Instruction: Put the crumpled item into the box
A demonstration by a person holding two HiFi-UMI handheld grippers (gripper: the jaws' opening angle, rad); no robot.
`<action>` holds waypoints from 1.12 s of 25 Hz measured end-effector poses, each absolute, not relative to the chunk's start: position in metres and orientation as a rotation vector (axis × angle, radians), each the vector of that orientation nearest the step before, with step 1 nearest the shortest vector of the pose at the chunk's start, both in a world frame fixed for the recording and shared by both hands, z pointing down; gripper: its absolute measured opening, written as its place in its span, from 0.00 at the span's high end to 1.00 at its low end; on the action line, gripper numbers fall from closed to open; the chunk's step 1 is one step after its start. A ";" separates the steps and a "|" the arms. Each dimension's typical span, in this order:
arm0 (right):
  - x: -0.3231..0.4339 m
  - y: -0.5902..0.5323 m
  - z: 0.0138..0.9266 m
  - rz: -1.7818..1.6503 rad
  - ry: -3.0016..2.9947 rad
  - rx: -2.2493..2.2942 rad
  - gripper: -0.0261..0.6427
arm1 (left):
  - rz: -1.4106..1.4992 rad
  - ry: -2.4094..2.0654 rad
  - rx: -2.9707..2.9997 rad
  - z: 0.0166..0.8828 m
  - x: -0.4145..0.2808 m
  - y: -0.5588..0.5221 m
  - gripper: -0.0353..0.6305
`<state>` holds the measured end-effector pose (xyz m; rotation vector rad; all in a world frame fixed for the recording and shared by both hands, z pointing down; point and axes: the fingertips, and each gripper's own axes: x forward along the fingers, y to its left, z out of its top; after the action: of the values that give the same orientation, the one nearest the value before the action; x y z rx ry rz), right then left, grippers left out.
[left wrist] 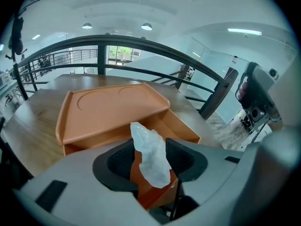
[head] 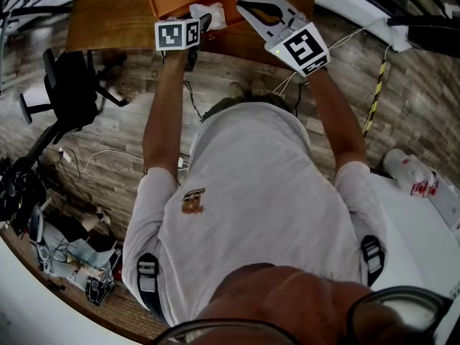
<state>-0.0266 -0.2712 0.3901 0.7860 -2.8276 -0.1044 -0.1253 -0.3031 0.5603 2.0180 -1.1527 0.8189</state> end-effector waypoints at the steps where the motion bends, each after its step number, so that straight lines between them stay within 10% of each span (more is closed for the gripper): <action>1: -0.027 -0.272 0.391 -0.104 -2.828 0.783 0.91 | 0.825 -1.165 2.013 0.560 -0.128 -0.303 0.63; 28: -0.049 -0.260 0.384 -0.047 -2.898 0.715 0.91 | 0.545 -1.507 2.135 0.469 -0.164 -0.292 0.57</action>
<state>-0.0488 -0.2596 0.3840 0.7147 -2.8976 -0.0474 -0.1642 -0.2916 0.4685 2.1347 -1.5070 0.5453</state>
